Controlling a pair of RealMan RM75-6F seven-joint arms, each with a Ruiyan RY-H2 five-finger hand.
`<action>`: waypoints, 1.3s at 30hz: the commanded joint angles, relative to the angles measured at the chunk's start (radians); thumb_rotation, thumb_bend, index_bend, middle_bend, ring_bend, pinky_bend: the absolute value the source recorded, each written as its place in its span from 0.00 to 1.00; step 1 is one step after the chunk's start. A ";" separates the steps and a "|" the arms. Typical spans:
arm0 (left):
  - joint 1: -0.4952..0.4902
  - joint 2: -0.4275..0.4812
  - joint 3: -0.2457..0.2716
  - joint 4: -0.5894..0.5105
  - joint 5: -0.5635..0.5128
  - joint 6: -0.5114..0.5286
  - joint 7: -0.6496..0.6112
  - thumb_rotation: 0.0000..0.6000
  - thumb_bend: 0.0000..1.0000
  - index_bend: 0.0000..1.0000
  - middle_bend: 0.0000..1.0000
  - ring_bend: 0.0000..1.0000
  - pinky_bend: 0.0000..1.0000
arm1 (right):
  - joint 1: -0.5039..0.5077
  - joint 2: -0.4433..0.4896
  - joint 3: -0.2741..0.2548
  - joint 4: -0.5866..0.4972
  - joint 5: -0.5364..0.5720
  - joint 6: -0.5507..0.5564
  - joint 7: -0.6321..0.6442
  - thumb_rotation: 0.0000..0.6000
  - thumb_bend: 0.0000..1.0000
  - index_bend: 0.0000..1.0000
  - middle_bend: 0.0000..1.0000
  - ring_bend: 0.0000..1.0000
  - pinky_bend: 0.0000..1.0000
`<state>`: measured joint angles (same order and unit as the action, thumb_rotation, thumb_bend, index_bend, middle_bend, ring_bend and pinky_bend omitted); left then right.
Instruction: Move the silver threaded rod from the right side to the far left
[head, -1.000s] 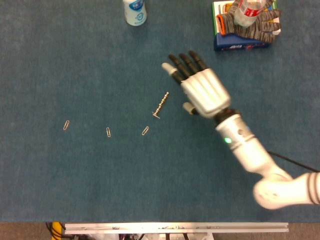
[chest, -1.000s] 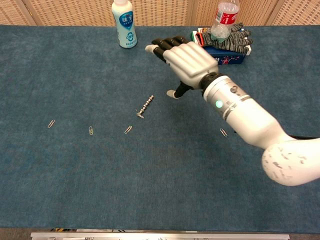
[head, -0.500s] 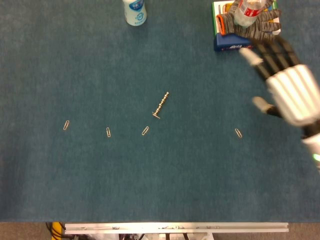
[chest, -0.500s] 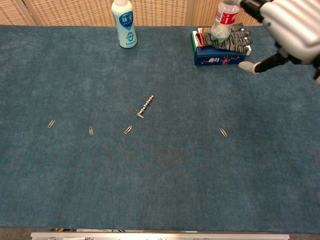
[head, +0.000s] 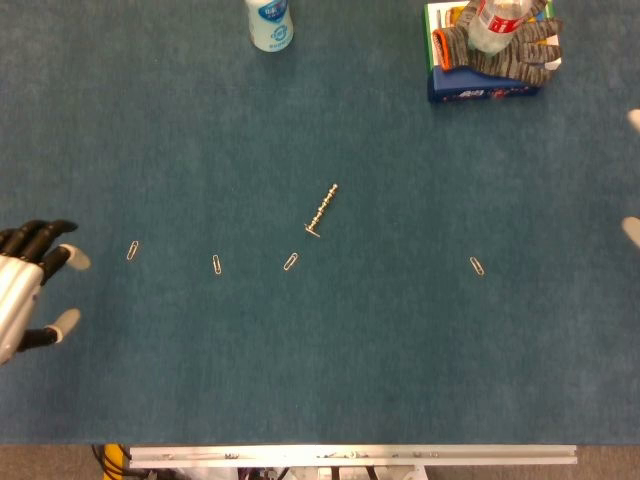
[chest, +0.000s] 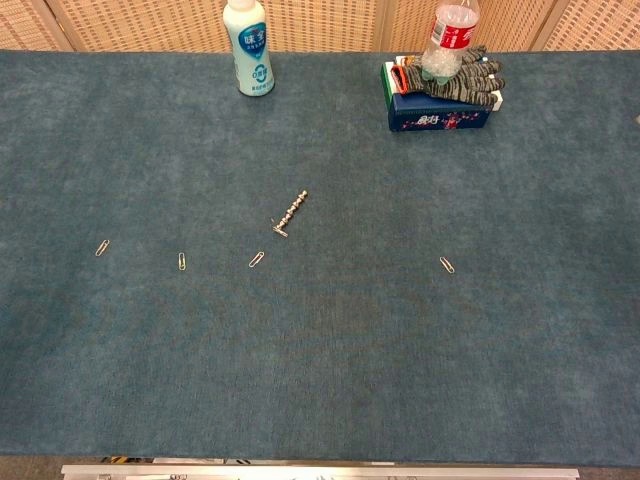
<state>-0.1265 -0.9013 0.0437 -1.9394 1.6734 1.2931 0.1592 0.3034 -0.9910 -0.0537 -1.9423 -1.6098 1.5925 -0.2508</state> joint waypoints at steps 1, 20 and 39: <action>-0.021 -0.007 -0.003 -0.006 -0.001 -0.022 0.001 1.00 0.21 0.34 0.16 0.15 0.23 | -0.030 0.019 0.005 0.018 -0.020 0.027 0.035 1.00 0.15 0.06 0.05 0.00 0.00; -0.207 0.000 -0.008 -0.084 -0.025 -0.277 0.003 1.00 0.33 0.25 0.00 0.00 0.09 | -0.139 0.077 0.065 0.048 -0.045 0.119 0.133 1.00 0.16 0.07 0.05 0.00 0.00; -0.378 -0.096 -0.030 -0.060 -0.096 -0.477 0.099 1.00 0.75 0.10 0.00 0.00 0.00 | -0.235 0.116 0.119 0.099 0.005 0.192 0.235 1.00 0.16 0.08 0.05 0.00 0.00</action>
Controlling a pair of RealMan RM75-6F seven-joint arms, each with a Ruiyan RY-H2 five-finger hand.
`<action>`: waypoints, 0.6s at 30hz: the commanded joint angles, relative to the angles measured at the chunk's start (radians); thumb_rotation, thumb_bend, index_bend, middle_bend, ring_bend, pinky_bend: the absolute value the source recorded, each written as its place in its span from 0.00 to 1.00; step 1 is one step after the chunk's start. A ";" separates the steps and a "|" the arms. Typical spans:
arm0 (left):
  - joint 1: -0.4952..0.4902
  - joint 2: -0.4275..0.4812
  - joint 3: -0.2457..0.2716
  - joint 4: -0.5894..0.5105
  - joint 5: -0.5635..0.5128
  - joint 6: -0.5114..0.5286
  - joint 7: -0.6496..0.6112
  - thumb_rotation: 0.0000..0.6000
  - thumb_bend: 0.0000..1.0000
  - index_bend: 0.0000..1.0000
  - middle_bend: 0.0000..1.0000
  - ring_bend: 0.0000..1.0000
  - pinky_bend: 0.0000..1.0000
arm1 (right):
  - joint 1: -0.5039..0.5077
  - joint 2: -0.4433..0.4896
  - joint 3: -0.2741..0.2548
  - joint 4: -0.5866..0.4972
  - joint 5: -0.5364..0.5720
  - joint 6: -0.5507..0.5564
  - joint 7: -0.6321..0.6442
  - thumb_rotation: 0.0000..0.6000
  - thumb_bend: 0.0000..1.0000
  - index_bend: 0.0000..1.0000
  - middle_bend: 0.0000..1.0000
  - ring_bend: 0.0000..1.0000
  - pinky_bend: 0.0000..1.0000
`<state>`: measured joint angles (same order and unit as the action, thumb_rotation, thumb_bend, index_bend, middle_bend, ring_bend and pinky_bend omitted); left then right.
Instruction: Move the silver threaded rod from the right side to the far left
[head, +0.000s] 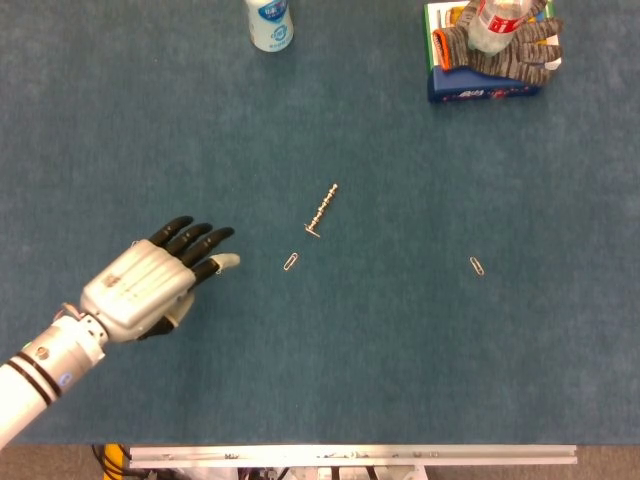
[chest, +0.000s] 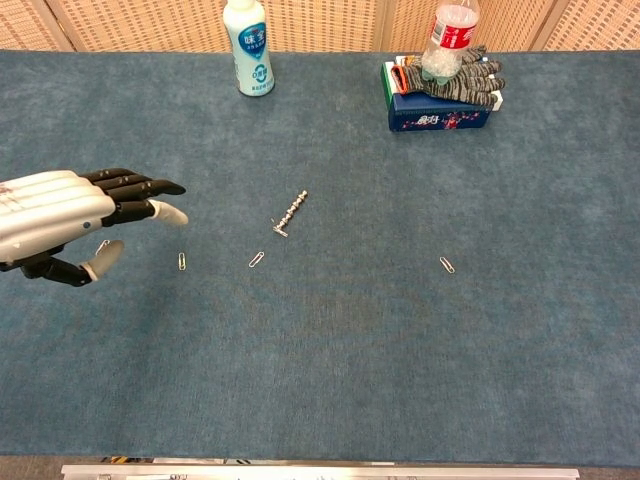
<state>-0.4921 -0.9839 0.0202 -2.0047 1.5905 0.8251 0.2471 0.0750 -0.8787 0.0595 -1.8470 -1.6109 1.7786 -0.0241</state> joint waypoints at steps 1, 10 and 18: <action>-0.018 -0.020 -0.010 0.007 -0.020 -0.013 0.019 1.00 0.76 0.10 0.00 0.00 0.00 | -0.011 0.005 0.008 0.006 0.008 0.008 0.014 1.00 0.16 0.08 0.05 0.00 0.00; -0.070 -0.078 -0.013 0.038 -0.096 -0.061 0.147 1.00 0.78 0.08 0.00 0.00 0.00 | -0.042 0.012 0.025 0.023 0.024 0.021 0.043 1.00 0.16 0.10 0.05 0.00 0.00; -0.096 -0.152 -0.013 0.074 -0.139 -0.048 0.257 1.00 0.78 0.05 0.00 0.00 0.00 | -0.063 0.010 0.042 0.042 0.045 0.025 0.074 1.00 0.16 0.11 0.05 0.00 0.00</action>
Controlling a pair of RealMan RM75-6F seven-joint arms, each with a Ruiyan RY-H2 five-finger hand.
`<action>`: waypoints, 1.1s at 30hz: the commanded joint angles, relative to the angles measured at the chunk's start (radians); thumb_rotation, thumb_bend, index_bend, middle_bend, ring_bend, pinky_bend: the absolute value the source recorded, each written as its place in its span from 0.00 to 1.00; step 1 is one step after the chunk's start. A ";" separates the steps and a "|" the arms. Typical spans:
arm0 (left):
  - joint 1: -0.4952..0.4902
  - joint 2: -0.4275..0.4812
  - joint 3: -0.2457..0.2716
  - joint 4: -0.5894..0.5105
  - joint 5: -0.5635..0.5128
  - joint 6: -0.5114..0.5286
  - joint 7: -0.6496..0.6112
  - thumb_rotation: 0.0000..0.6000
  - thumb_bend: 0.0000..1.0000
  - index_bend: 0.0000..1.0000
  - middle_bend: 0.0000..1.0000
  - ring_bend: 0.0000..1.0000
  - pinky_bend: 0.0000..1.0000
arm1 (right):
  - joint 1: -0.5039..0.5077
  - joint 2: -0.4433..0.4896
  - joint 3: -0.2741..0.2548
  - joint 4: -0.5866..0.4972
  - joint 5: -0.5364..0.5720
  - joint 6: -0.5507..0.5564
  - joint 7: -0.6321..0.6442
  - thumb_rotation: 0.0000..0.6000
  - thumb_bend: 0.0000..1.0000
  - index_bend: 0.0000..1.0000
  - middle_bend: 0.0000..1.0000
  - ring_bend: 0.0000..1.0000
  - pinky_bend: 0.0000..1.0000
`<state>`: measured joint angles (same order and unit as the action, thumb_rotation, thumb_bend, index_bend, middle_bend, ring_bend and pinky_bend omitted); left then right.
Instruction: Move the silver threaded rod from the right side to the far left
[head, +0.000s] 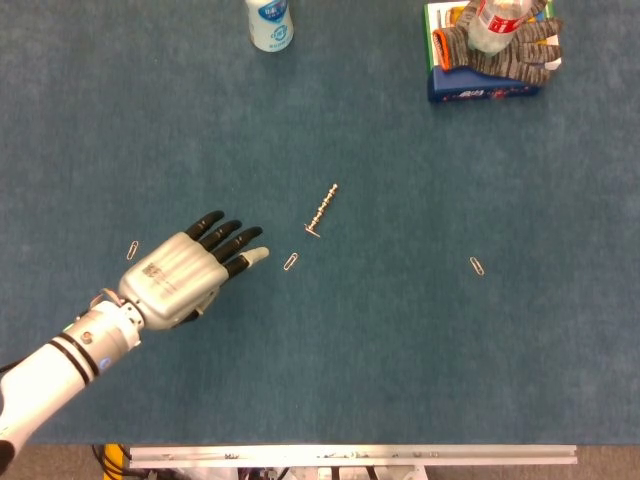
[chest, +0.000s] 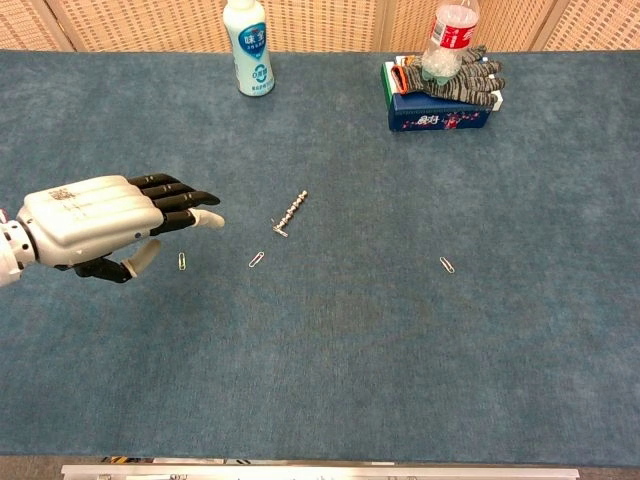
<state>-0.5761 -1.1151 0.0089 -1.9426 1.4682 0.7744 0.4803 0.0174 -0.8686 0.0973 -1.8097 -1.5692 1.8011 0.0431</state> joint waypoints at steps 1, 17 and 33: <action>-0.015 -0.024 -0.002 0.013 -0.021 0.002 0.028 1.00 0.78 0.04 0.00 0.00 0.00 | -0.007 0.000 0.005 0.005 0.004 0.003 0.008 1.00 0.16 0.11 0.05 0.00 0.00; -0.103 -0.131 -0.010 0.051 -0.180 -0.021 0.162 1.00 0.78 0.03 0.00 0.00 0.00 | -0.036 0.003 0.036 0.039 0.047 0.001 0.064 1.00 0.16 0.12 0.05 0.00 0.00; -0.180 -0.222 0.005 0.092 -0.315 -0.010 0.225 1.00 0.78 0.03 0.00 0.00 0.00 | -0.064 -0.006 0.055 0.117 0.113 -0.029 0.163 1.00 0.16 0.12 0.05 0.00 0.00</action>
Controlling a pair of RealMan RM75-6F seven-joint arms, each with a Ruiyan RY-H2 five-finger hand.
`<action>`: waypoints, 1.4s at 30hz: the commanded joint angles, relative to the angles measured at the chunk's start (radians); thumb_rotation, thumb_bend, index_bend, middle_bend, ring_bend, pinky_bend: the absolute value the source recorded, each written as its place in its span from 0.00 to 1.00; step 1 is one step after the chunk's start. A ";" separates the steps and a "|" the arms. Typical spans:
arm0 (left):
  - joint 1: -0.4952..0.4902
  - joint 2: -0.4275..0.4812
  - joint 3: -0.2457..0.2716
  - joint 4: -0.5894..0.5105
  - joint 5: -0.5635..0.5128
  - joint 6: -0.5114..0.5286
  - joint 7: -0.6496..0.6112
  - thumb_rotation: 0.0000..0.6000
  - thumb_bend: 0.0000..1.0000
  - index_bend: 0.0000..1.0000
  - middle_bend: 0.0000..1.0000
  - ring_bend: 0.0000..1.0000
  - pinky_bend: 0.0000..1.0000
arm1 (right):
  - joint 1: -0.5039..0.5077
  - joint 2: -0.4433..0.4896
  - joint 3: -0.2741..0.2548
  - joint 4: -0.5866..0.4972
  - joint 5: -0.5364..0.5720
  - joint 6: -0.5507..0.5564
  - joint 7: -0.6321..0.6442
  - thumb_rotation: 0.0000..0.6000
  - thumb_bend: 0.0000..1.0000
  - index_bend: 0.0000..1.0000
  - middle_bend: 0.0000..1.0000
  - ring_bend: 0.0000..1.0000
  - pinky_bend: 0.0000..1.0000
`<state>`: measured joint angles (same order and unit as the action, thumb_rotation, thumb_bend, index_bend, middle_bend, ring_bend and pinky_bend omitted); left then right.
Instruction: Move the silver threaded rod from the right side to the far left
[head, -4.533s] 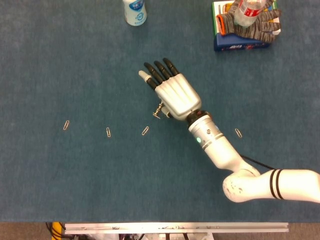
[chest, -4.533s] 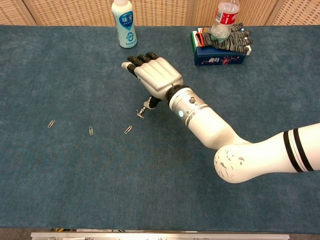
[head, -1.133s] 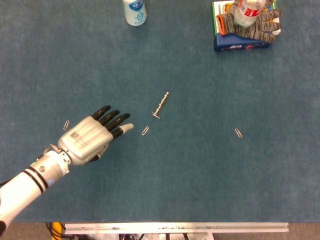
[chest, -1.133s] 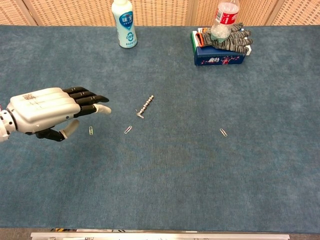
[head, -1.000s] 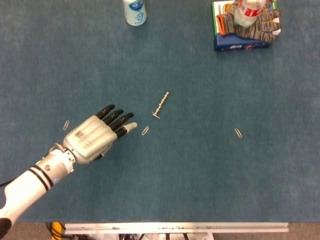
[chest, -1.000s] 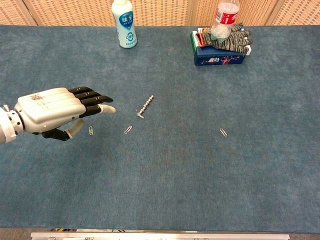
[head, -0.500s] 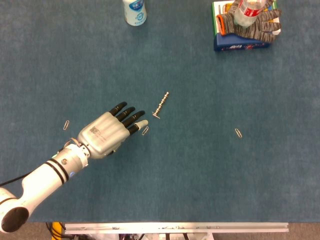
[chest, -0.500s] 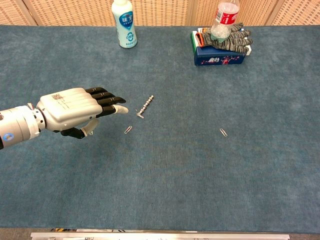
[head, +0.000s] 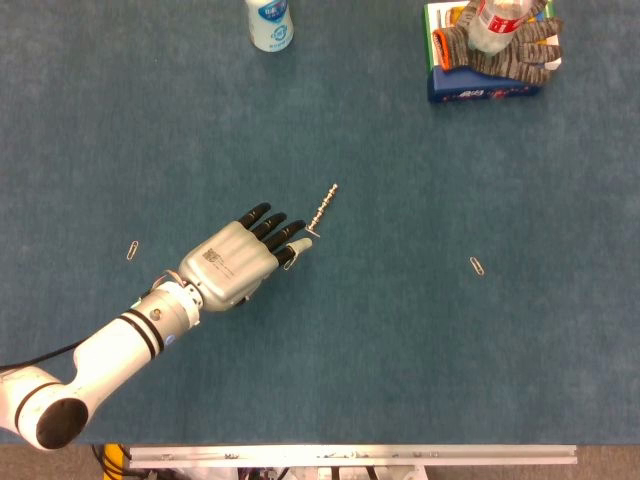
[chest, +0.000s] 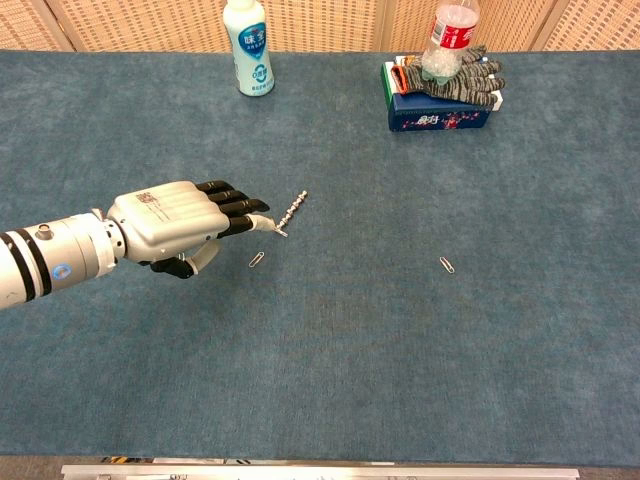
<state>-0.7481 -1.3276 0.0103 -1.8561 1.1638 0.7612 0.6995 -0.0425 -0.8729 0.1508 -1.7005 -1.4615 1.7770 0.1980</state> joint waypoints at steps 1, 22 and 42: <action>-0.013 -0.016 0.004 0.008 -0.018 0.006 0.008 1.00 0.78 0.03 0.00 0.00 0.00 | -0.006 -0.003 0.002 0.013 0.009 -0.006 0.014 1.00 0.16 0.12 0.05 0.00 0.00; -0.075 -0.103 0.051 0.054 -0.094 0.030 0.032 1.00 0.78 0.03 0.00 0.00 0.00 | -0.025 0.021 -0.033 0.092 0.054 -0.120 -0.061 1.00 0.16 0.18 0.10 0.00 0.00; -0.108 -0.170 0.056 0.103 -0.133 0.060 0.021 1.00 0.78 0.03 0.00 0.00 0.00 | -0.012 0.029 -0.040 0.104 0.111 -0.227 -0.081 1.00 0.17 0.21 0.11 0.00 0.00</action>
<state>-0.8539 -1.4948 0.0679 -1.7553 1.0331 0.8208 0.7208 -0.0544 -0.8443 0.1103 -1.5963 -1.3514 1.5504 0.1170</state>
